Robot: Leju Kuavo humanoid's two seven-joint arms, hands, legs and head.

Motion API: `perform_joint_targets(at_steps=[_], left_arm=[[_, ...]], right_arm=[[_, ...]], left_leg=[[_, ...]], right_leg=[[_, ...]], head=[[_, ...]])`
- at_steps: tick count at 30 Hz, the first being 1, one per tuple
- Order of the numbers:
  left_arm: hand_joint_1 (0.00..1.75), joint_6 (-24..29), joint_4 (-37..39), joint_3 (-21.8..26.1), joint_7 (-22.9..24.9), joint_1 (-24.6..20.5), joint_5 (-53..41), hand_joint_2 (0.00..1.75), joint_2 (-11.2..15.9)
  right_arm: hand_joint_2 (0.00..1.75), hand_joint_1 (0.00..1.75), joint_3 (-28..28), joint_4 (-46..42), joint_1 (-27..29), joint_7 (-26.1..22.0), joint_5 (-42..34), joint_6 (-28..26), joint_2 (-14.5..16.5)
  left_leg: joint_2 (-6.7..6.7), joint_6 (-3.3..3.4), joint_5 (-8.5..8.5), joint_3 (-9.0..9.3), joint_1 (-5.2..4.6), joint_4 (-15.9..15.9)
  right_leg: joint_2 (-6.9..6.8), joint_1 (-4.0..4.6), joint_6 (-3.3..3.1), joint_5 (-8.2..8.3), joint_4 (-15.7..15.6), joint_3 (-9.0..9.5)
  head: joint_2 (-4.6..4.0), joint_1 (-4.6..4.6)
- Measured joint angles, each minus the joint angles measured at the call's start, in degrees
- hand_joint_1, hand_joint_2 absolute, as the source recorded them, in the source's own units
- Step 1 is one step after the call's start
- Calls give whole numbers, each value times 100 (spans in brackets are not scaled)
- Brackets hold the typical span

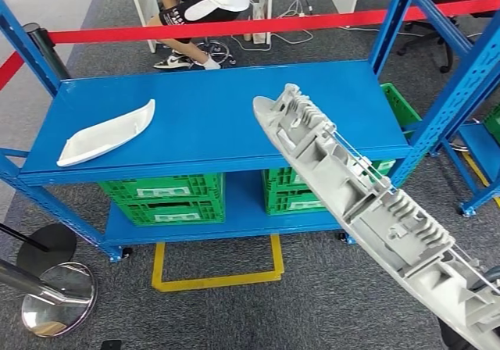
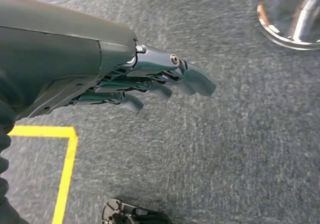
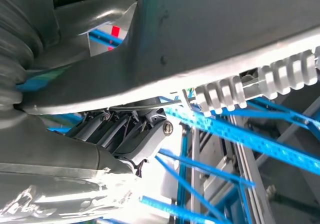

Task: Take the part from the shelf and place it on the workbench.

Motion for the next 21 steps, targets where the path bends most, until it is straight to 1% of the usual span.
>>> perform_joint_targets(at_steps=[1,2,3,4,5,6,7,8,9,10,11,12,13,14,15,16,17,18,19,20,21], left_arm=[[0,2,1,0,-2,-8,-1,175,0],[0,3,2,-1,-4,-15,-1,175,-11],[0,3,5,-1,-5,-23,-2,175,-25],[0,6,8,-2,-5,-31,-4,175,-36],[0,9,10,-3,-4,-32,-5,175,-44],[0,12,12,-3,-2,-29,-6,175,-53],[0,16,13,-2,3,-23,-7,175,-52],[0,17,13,-2,10,-18,-7,175,-60],[0,21,14,-1,16,-18,-8,175,-69],[0,25,14,-1,20,-23,-12,175,-77],[0,28,15,-1,22,-33,-21,175,-87],[0,32,15,-2,22,-43,-31,175,-95],[0,33,15,-3,22,-54,-46,175,-94],[0,33,16,-5,22,-62,-61,175,-93],[0,28,18,-7,21,-68,-71,175,-83],[0,20,20,-9,21,-73,-79,175,-73],[0,9,23,-10,21,-73,-82,175,-67],[0,-3,25,-11,27,-70,-82,175,-59],[0,-10,25,-10,39,-63,-81,175,-51],[0,-14,25,-10,50,-47,-74,175,-43],[0,-19,25,-8,54,-30,-60,175,-37]], right_arm=[[175,175,-11,-1,-7,-1,-3,3,2],[175,175,-20,-3,-10,-1,-6,5,4],[175,175,-32,-8,-8,-2,-8,6,7],[175,175,-45,-14,-1,-1,-10,7,9],[175,175,-56,-21,0,-3,-9,7,11],[175,175,-66,-26,-4,-5,-9,7,11],[175,175,-72,-29,-10,-6,-13,7,11],[175,175,-77,-29,-17,-8,-20,7,11],[175,175,-86,-28,-20,-8,-35,7,11],[175,175,-99,-28,-18,-7,-57,11,11],[175,175,-116,-28,-17,-7,-85,24,11],[175,175,-133,-30,-17,-7,-107,45,11],[175,175,-147,-31,-18,-6,-114,72,11],[175,175,-156,-36,-21,-6,-101,102,11],[175,175,-161,-45,-25,-7,-60,129,11],[175,175,-161,-57,-22,-7,-9,151,11],[175,175,-157,-70,-14,-8,44,169,13],[175,175,-151,-78,-1,-9,91,183,19],[175,175,-140,-82,11,-10,116,195,28],[175,175,-125,-83,11,-9,137,211,38],[175,175,-103,-83,-1,-8,156,233,50]], left_leg=[[-38,15,-40,85,-15,-189],[-6,5,-27,90,-24,-267],[55,7,19,48,-15,-294],[121,22,82,-8,-4,-317],[204,42,154,-76,12,-338],[290,57,222,-152,28,-351],[363,65,278,-224,24,-345],[455,61,338,-303,24,-338],[546,50,399,-385,24,-328],[635,36,459,-474,26,-314],[724,16,518,-575,29,-288],[799,-12,564,-670,36,-251],[864,-44,601,-755,35,-200],[922,-81,632,-831,38,-139],[975,-120,673,-889,38,-87],[1023,-150,718,-935,40,-50],[1071,-176,772,-973,56,-32],[1105,-199,813,-1010,73,-27],[1031,-228,770,-1049,102,-6],[886,-258,618,-1097,127,87],[708,-287,368,-1159,145,288]], right_leg=[[51,-13,28,72,-4,-45],[107,-28,62,148,-16,-85],[134,-38,92,183,-11,-129],[98,-38,116,119,34,-187],[12,-35,142,-71,174,-265],[-105,-44,164,-362,426,-354],[-214,-56,197,-678,747,-442],[-276,-82,236,-922,1142,-511],[-308,-109,275,-1010,1475,-533],[-328,-139,315,-949,1681,-498],[-353,-173,355,-781,1724,-376],[-401,-205,392,-590,1538,-150],[-503,-231,428,-496,1168,186],[-611,-230,449,-520,674,567],[-695,-219,437,-620,237,862],[-740,-195,412,-724,-80,1046],[-717,-161,364,-769,-242,1077],[-671,-150,307,-746,-268,1007],[-624,-142,250,-690,-271,940],[-577,-140,185,-628,-272,869],[-527,-145,125,-562,-273,810]], head=[[0,-2],[0,-4],[0,-8],[0,-6],[0,6],[0,18],[0,31],[0,41],[0,44],[0,46],[0,50],[0,49],[0,51],[0,55],[0,54],[0,55],[0,51],[0,45],[0,42],[0,36],[0,23]])
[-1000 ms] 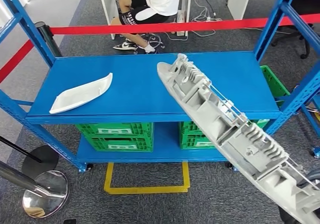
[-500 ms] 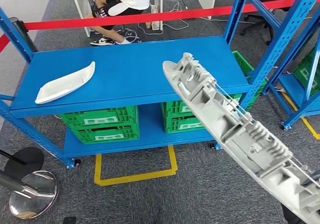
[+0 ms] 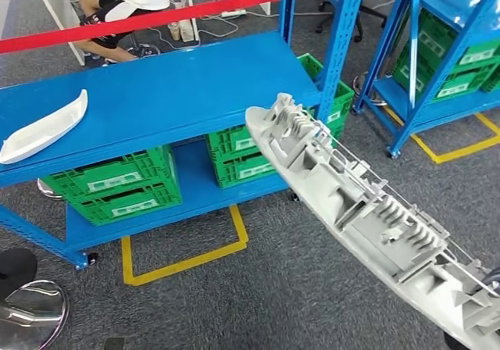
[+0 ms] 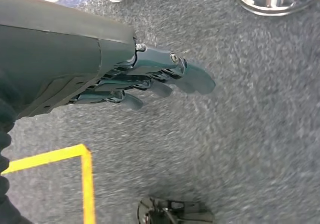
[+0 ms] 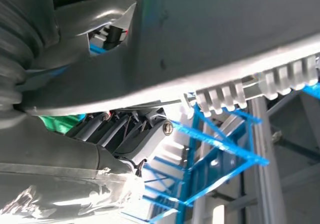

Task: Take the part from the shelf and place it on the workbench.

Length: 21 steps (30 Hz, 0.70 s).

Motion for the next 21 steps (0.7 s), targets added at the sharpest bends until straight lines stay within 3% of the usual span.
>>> perform_joint_targets(at_steps=[1,2,3,4,5,7,9,11,12,14,16,18,19,21], left_arm=[[0,-8,0,3,-9,15,22,175,9],[0,-18,0,8,-30,27,49,175,16],[0,-30,0,14,-54,31,72,175,29],[0,-40,0,19,-72,29,88,175,45],[0,-47,0,23,-82,25,98,175,60],[0,-52,0,26,-86,20,114,175,87],[0,-51,0,27,-85,21,127,175,103],[0,-42,0,28,-78,26,122,175,105],[0,-32,1,28,-73,28,105,175,97],[0,-8,1,25,-77,16,47,175,77],[0,10,0,19,-123,5,-13,175,49],[0,25,0,14,-191,-1,-40,175,19],[0,32,0,13,-212,-11,-39,175,7],[0,40,0,13,-222,-39,-12,175,4]], right_arm=[[175,175,29,0,-21,1,35,27,9],[175,175,61,0,-46,2,84,55,19],[175,175,99,1,-69,2,145,77,33],[175,175,135,2,-86,2,206,93,49],[175,175,164,3,-98,2,251,101,65],[175,175,205,4,-111,2,305,104,88],[175,175,234,4,-126,1,335,102,105],[175,175,257,2,-129,0,355,83,120],[175,175,261,-2,-117,-1,348,57,125],[175,175,234,-14,-61,-1,229,-31,123],[175,175,155,-22,-32,0,7,-112,108],[175,175,44,-24,-30,1,-129,-138,87],[175,175,-6,-24,-24,1,-140,-126,81],[175,175,-77,-24,-11,4,-107,-49,80]], left_leg=[[-183,-21,-305,-73,14,312],[-271,-26,-578,-147,14,699],[-298,-25,-743,-193,14,1039],[-307,-19,-789,-180,13,1239],[-316,-7,-722,-81,13,1236],[-427,22,-418,362,25,662],[-706,45,-274,795,51,-36],[-835,56,-301,921,51,-298],[-773,70,-291,893,43,-309],[-602,149,-225,801,34,-320],[-419,249,-121,667,11,-328],[-236,302,-10,524,-49,-321],[-138,317,50,445,-80,-315],[42,332,175,268,-142,-305]], right_leg=[[52,0,-46,62,13,-61],[109,5,-71,116,28,-134],[168,12,-80,163,48,-205],[231,18,-81,205,73,-280],[297,21,-76,245,102,-358],[438,15,-48,313,171,-504],[573,21,7,383,248,-641],[694,19,89,482,287,-746],[757,14,141,541,284,-792],[649,10,209,424,384,-907],[360,13,235,-87,862,-1076],[221,12,250,-563,1591,-1207],[205,12,250,-602,1864,-1205],[174,18,220,-301,1932,-971]], head=[[0,-10],[0,-21],[0,-30],[0,-27],[0,-29],[0,-30],[0,-29],[0,-26],[0,-23],[0,0],[0,48],[0,75],[0,78],[0,79]])
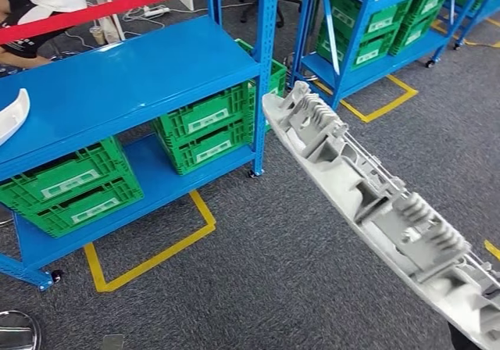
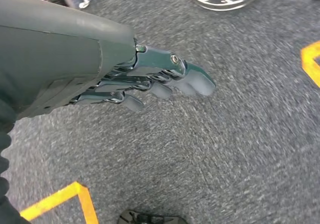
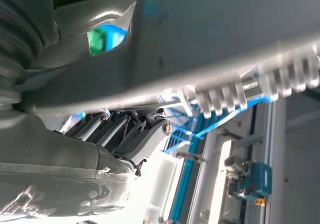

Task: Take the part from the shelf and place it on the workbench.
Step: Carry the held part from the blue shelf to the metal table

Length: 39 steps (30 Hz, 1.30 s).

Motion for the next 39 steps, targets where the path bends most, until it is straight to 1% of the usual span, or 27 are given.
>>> perform_joint_targets(at_steps=[1,2,4,5,6,7,8,9,11,12,13,15,17,18,20,22,23,25,27,28,29,31,32,33,35,37,39], left_arm=[[0,-10,0,2,4,-13,27,175,8],[0,-29,0,5,12,-24,56,175,25],[0,-72,0,13,27,-36,101,175,67],[0,-87,0,16,32,-40,114,175,87],[0,-95,0,18,37,-41,129,175,101],[0,-98,0,23,48,-40,145,175,112],[0,-100,0,30,69,-34,166,175,122],[0,-100,1,40,98,-20,183,175,128],[0,-98,2,59,154,31,202,175,143],[0,-98,2,66,168,52,206,175,146],[0,-103,2,70,172,65,207,175,152],[0,-126,2,78,163,58,210,175,161],[0,-146,2,81,153,43,210,175,171],[0,-149,2,83,150,39,210,175,181],[0,-154,2,85,144,32,208,175,195],[0,-164,2,88,137,24,207,175,184],[0,-167,2,91,138,18,208,175,173],[0,-156,2,96,147,16,212,175,157],[0,-123,2,100,176,27,203,175,162],[0,-99,2,101,206,36,178,175,162],[0,-64,2,99,243,42,132,175,156],[0,17,2,83,308,42,14,175,118],[0,54,2,67,325,39,-40,175,86],[0,82,2,49,330,35,-75,175,53],[0,125,2,18,327,19,-120,175,-14],[0,158,3,1,318,-9,-139,175,-68],[0,173,4,-18,305,-36,-151,175,-101]], right_arm=[[175,175,-19,-1,2,2,33,45,0],[175,175,-26,-2,-1,3,80,78,1],[175,175,-11,-22,-13,4,195,102,3],[175,175,2,-40,-12,1,245,104,6],[175,175,21,-60,-10,-2,292,104,8],[175,175,47,-74,-10,-5,336,104,10],[175,175,83,-85,-14,-10,383,99,11],[175,175,130,-87,-22,-10,436,93,12],[175,175,216,-86,-33,-7,507,77,16],[175,175,243,-84,-41,-4,521,64,19],[175,175,257,-84,-52,-4,526,48,20],[175,175,269,-83,-64,-4,527,7,20],[175,175,272,-83,-65,-3,529,-15,20],[175,175,272,-84,-66,-2,530,-18,20],[175,175,279,-85,-68,-2,529,-24,19],[175,175,285,-85,-64,9,496,-25,19],[175,175,282,-85,-60,23,464,-18,19],[175,175,272,-82,-65,63,403,16,19],[175,175,256,-78,-69,89,358,41,19],[175,175,235,-76,-57,88,317,42,19],[175,175,190,-73,-37,75,243,44,19],[175,175,32,-63,0,43,28,65,20],[175,175,-92,-52,8,31,-106,93,22],[175,175,-224,-39,4,26,-226,128,24],[175,175,-494,-9,-16,20,-407,200,28],[175,175,-698,18,-24,13,-476,272,45],[175,175,-865,44,-22,9,-503,353,97]], left_leg=[[73,0,66,-89,-28,4],[135,-6,130,-159,-53,8],[240,-36,262,-227,-72,2],[287,-53,329,-228,-60,-12],[334,-73,398,-235,-40,-27],[362,-96,456,-252,-20,-43],[291,-133,410,-286,3,-16],[159,-176,243,-331,23,80],[-190,-252,-404,-425,62,588],[-286,-266,-705,-469,70,969],[-331,-271,-870,-491,72,1324],[-365,-251,-736,-365,71,1642],[-476,-194,-416,86,70,1227],[-603,-161,-400,431,66,781],[-803,-120,-581,957,63,-11],[-754,-94,-667,1058,59,-268],[-675,-70,-620,1018,60,-259],[-494,-2,-510,925,71,-270],[-317,23,-408,809,57,-268],[-227,15,-361,743,51,-262],[-135,2,-316,674,49,-255],[37,-34,-240,542,49,-235],[112,-57,-211,496,50,-222],[177,-81,-193,461,47,-207],[296,-141,-163,430,38,-167],[419,-207,-137,412,41,-131],[319,-280,-222,371,70,-32]], right_leg=[[-52,7,-29,180,-236,262],[-167,23,-65,228,-657,618],[-389,79,-135,63,-1643,1315],[-438,114,-160,-19,-1967,1491],[-407,143,-182,-19,-2115,1529],[-352,153,-215,58,-2107,1452],[-295,156,-259,133,-2119,1374],[-241,147,-312,215,-2123,1283],[-120,131,-394,403,-2106,1065],[-48,130,-408,495,-2085,957],[25,132,-409,586,-2056,840],[167,136,-393,757,-1976,578],[306,131,-371,909,-1884,303],[375,137,-353,977,-1833,188],[503,147,-308,1117,-1763,25],[627,147,-249,1247,-1763,-51],[623,142,-223,1251,-1755,-81],[418,126,-167,923,-1506,-207],[129,82,-107,335,-839,-393],[64,53,-73,166,-451,-468],[32,22,-42,155,-148,-500],[-20,-30,8,432,-74,-303],[-97,-49,25,567,-376,-24],[-221,-50,35,579,-817,335],[-407,-13,-16,428,-1608,883],[-361,31,-125,319,-1850,952],[-240,29,-228,341,-1870,894]], head=[[0,-1],[0,-3],[0,-13],[-1,-5],[-2,9],[-2,21],[-2,36],[-2,35],[-2,18],[-2,12],[-2,8],[-2,6],[-2,5],[-2,3],[-2,8],[-2,17],[-2,18],[-2,43],[-1,73],[-1,78],[0,80],[0,84],[0,83],[0,86],[0,81],[0,73],[0,64]])
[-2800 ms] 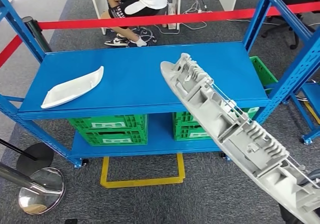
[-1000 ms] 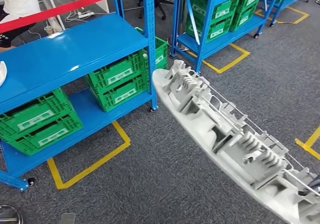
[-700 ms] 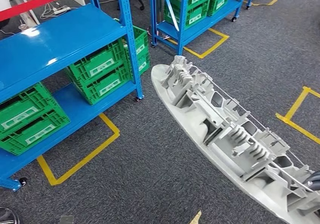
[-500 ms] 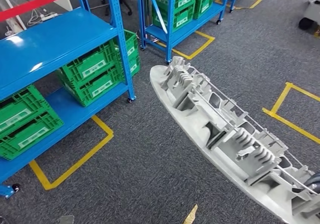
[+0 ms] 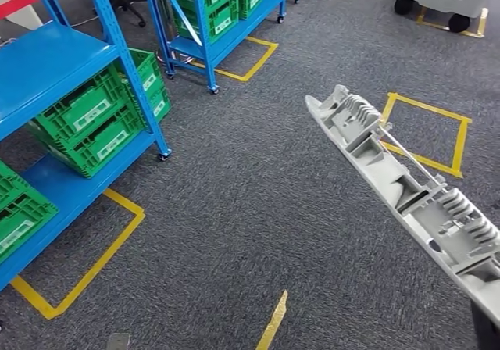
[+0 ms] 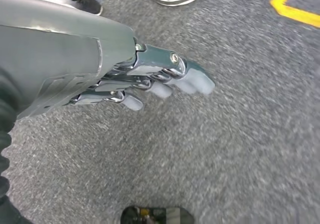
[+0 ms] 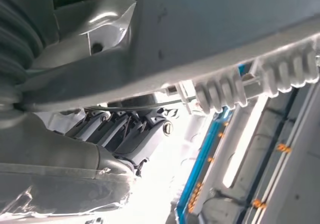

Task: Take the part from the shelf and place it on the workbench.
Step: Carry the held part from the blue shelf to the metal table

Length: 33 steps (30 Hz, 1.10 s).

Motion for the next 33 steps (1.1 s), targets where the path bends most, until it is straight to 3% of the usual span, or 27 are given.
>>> perform_joint_targets(at_steps=[1,3,4,5,6,7,8,10,12,14,16,18,20,21,22,24,26,27,29,31,33], left_arm=[[0,-2,0,-10,-6,-4,-3,175,-10],[0,-13,1,-23,-20,10,-1,175,-17],[0,-20,1,-24,-26,25,1,175,-19],[0,-27,1,-24,-33,38,3,175,-19],[0,-33,1,-24,-41,45,10,175,-19],[0,-43,1,-24,-51,47,25,175,-19],[0,-56,1,-23,-62,46,45,175,-12],[0,-92,1,-22,-81,46,96,175,26],[0,-116,1,-21,-92,50,122,175,57],[0,-125,1,-20,-104,33,129,175,61],[0,-130,1,-19,-116,5,135,175,60],[0,-137,1,-18,-126,13,138,175,55],[0,-143,1,-16,-127,41,137,175,56],[0,-143,1,-15,-127,47,136,175,56],[0,-143,1,-14,-127,46,136,175,57],[0,-143,0,-14,-127,39,136,175,63],[0,-144,-1,-13,-122,34,137,175,91],[0,-149,-2,-12,-115,30,138,175,105],[0,-167,-2,-12,-94,18,131,175,113],[0,-196,-1,-13,-73,6,110,175,115],[0,-221,0,-14,-64,8,71,175,121]], right_arm=[[175,175,-66,13,-7,-1,-3,37,29],[175,175,-150,34,-20,-2,20,90,70],[175,175,-168,45,-23,-3,37,106,85],[175,175,-180,56,-20,-3,53,114,99],[175,175,-190,64,-15,-4,66,120,110],[175,175,-198,71,-10,-4,84,124,119],[175,175,-201,74,-3,-4,109,128,128],[175,175,-187,76,11,-4,169,114,144],[175,175,-157,80,33,-4,210,80,155],[175,175,-143,79,69,-6,232,56,164],[175,175,-139,76,94,-8,242,48,172],[175,175,-125,78,93,-11,244,46,174],[175,175,-111,81,95,-12,245,46,174],[175,175,-108,81,100,-11,250,46,174],[175,175,-107,82,105,-11,264,46,174],[175,175,-95,83,107,-10,318,34,174],[175,175,-55,86,110,-10,382,-6,177],[175,175,-27,88,118,-9,417,-39,181],[175,175,28,88,155,-4,489,-111,191],[175,175,90,81,194,20,572,-190,197],[175,175,161,76,210,68,647,-266,203]], left_leg=[[-162,-27,-141,-64,14,166],[-532,-44,-572,-339,31,843],[-615,-36,-747,-498,32,1233],[-653,-19,-819,-612,29,1514],[-669,6,-765,-642,23,1599],[-691,45,-596,-574,11,1463],[-750,96,-360,-428,-8,1147],[-1028,209,-10,-119,-36,465],[-1205,250,82,-8,-48,164],[-1079,234,98,12,-36,22],[-913,234,113,55,-4,-156],[-756,235,129,65,7,-221],[-579,229,126,58,11,-212],[-490,216,121,57,17,-209],[-408,196,111,58,29,-202],[-271,127,76,73,51,-167],[-177,33,28,82,41,-105],[-136,-8,17,87,32,-83],[-62,-74,7,92,48,-65],[-228,-134,-148,33,84,95],[-538,-141,-547,-242,98,715]], right_leg=[[57,-2,-50,28,-10,-15],[180,21,-133,89,-10,-53],[257,46,-162,115,-4,-84],[339,73,-181,136,4,-111],[421,100,-191,150,16,-132],[501,125,-196,157,31,-144],[577,144,-199,159,49,-149],[716,155,-193,165,87,-193],[847,128,-150,198,109,-259],[945,115,-90,231,125,-328],[736,131,-29,101,318,-482],[402,106,57,-238,930,-789],[292,31,152,-500,1628,-1116],[269,-11,198,-486,1738,-1165],[240,-53,241,-368,1614,-1096],[54,-114,325,-24,842,-674],[-122,-119,287,129,269,-341],[-152,-103,231,120,194,-300],[-32,-79,96,138,221,-335],[80,-69,-1,170,217,-369],[202,-51,-84,204,211,-402]], head=[[0,-10],[0,-36],[0,-40],[0,-40],[0,-39],[0,-38],[0,-37],[0,-29],[0,-44],[0,-64],[0,-34],[0,3],[0,15],[0,14],[0,15],[0,18],[0,16],[0,16],[0,12],[0,5],[0,-13]])
